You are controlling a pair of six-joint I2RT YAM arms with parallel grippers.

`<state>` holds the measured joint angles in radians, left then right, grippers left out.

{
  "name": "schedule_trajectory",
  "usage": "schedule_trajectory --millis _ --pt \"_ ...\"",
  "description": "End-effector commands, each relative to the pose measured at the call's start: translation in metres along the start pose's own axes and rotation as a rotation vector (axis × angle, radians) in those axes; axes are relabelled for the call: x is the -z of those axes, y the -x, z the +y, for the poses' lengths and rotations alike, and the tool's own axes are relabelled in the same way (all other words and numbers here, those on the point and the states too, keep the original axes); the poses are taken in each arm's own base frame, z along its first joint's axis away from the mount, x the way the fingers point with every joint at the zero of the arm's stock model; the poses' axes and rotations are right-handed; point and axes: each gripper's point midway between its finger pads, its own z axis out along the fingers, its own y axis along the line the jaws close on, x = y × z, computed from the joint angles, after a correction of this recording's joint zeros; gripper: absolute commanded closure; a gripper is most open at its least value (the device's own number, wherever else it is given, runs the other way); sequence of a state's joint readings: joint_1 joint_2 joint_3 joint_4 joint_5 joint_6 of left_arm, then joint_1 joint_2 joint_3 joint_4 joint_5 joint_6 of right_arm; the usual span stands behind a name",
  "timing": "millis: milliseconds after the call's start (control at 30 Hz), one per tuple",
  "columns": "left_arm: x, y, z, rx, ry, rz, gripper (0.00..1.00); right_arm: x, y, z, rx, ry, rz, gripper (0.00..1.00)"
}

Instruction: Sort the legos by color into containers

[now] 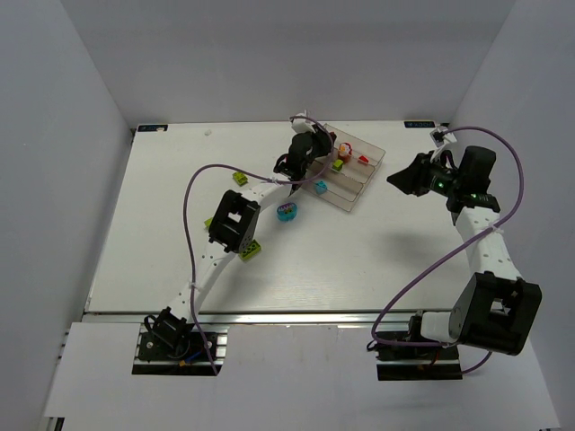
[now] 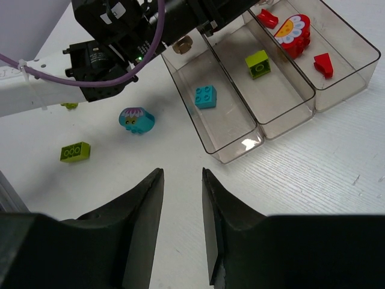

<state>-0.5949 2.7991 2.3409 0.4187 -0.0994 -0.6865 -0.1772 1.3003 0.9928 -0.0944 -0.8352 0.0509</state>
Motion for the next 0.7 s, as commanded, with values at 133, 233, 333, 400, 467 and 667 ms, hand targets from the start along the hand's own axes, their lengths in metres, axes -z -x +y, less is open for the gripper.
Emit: schedule_trajectory --millis 133,233,333,400,467,667 --pt "-0.002 0.021 -0.014 -0.025 0.001 -0.036 0.73 0.009 0.018 0.007 0.042 0.024 -0.057 0.62" --pt "-0.002 0.019 -0.011 -0.023 0.012 -0.032 0.67 0.01 0.018 0.007 0.039 0.023 -0.059 0.62" --pt "-0.002 0.018 -0.01 -0.026 0.019 -0.026 0.53 0.011 0.019 0.006 0.041 0.025 -0.062 0.62" --pt "-0.002 0.02 -0.01 -0.029 0.025 -0.025 0.33 0.011 0.019 0.007 0.04 0.027 -0.063 0.62" --pt "-0.001 0.021 -0.011 -0.031 0.022 -0.025 0.3 0.012 0.019 0.006 0.036 0.027 -0.064 0.62" --pt "-0.001 0.042 -0.035 -0.022 -0.045 -0.061 0.39 0.014 0.018 0.007 0.033 0.036 -0.067 0.62"
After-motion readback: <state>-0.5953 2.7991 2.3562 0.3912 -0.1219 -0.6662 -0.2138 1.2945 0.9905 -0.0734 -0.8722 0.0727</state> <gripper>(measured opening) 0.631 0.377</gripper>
